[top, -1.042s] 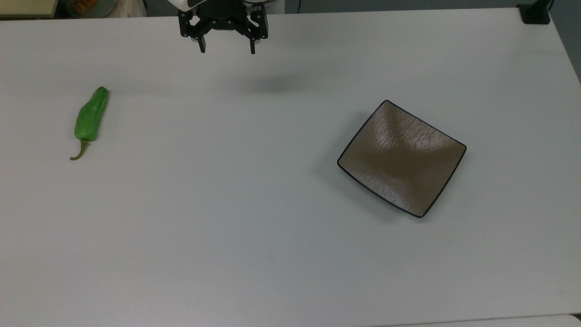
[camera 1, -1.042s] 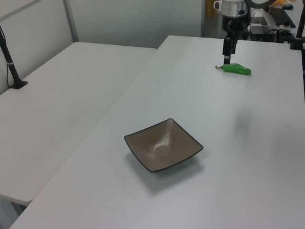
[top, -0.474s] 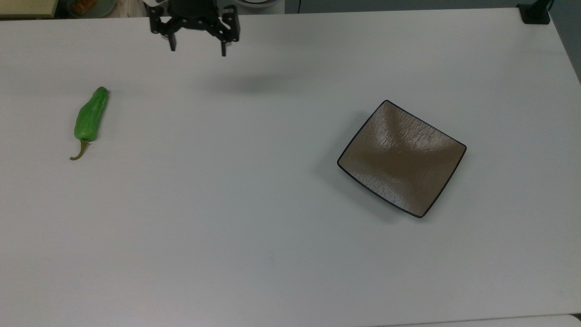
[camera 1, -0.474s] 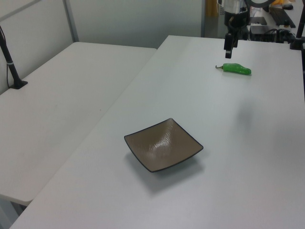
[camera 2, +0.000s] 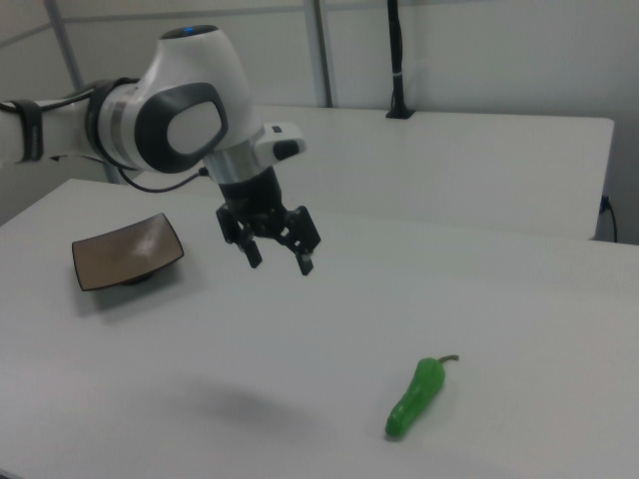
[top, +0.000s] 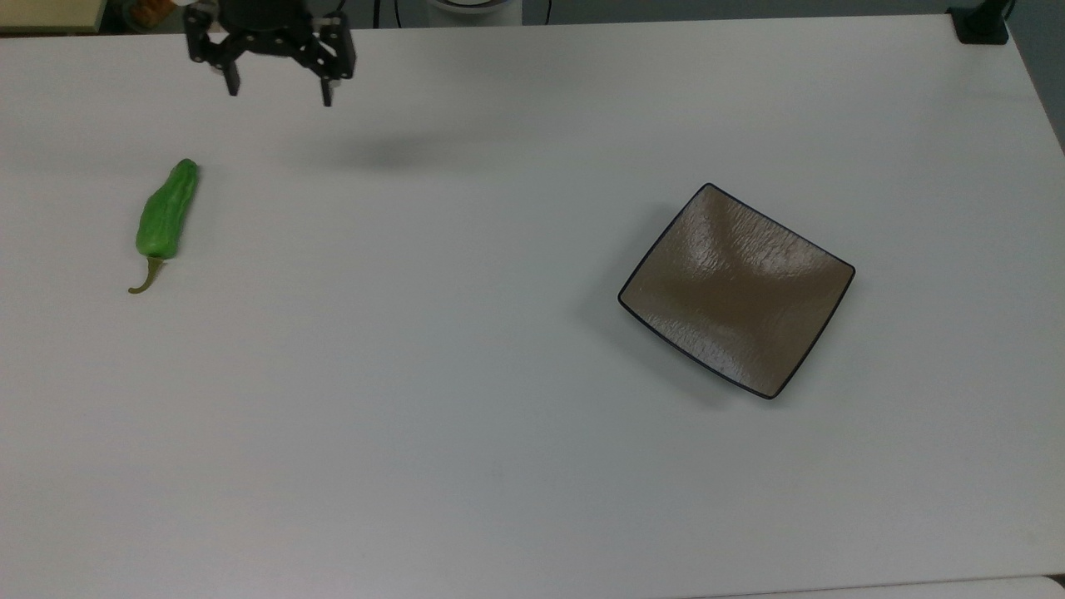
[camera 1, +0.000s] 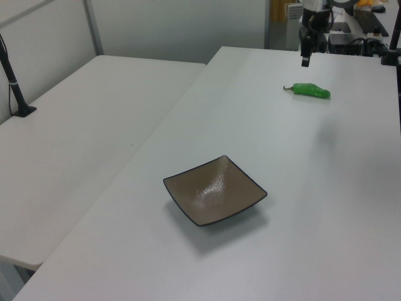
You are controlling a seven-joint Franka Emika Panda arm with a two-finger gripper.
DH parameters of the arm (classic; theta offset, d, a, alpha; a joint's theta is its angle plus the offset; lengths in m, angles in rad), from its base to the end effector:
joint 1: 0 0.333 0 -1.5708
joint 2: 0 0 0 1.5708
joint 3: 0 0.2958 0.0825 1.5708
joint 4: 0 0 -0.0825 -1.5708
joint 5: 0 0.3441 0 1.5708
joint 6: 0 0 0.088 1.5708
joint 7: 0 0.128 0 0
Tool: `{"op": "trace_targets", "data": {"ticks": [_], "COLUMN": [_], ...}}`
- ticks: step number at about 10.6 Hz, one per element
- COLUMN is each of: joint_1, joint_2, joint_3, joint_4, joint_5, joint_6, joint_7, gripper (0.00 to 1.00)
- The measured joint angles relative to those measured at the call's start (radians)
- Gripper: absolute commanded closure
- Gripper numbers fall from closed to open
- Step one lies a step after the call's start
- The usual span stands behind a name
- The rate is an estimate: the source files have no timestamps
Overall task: Chili peppers are placed on a ceramic plate
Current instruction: 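Move the open gripper over the green chili pepper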
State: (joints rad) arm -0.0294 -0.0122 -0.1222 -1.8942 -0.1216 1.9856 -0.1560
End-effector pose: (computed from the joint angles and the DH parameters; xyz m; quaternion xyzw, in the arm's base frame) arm 0.5250 -0.0905 0.4853 0.9968 0.0237 0.0425 0.0633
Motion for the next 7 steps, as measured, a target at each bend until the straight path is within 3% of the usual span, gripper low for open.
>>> {"op": "trace_targets", "data": {"ticks": [4, 7], "joint_1": [-0.036, -0.081], "joint_2": [0.041, 0.118], "joint_3": [-0.048, -0.052], "joint_4": [-0.034, -0.037], "joint_5": [-0.069, -0.112], "joint_6": [0.114, 0.219], "joint_7": [-0.039, -0.040], "gripper": [0.00, 0.00]}}
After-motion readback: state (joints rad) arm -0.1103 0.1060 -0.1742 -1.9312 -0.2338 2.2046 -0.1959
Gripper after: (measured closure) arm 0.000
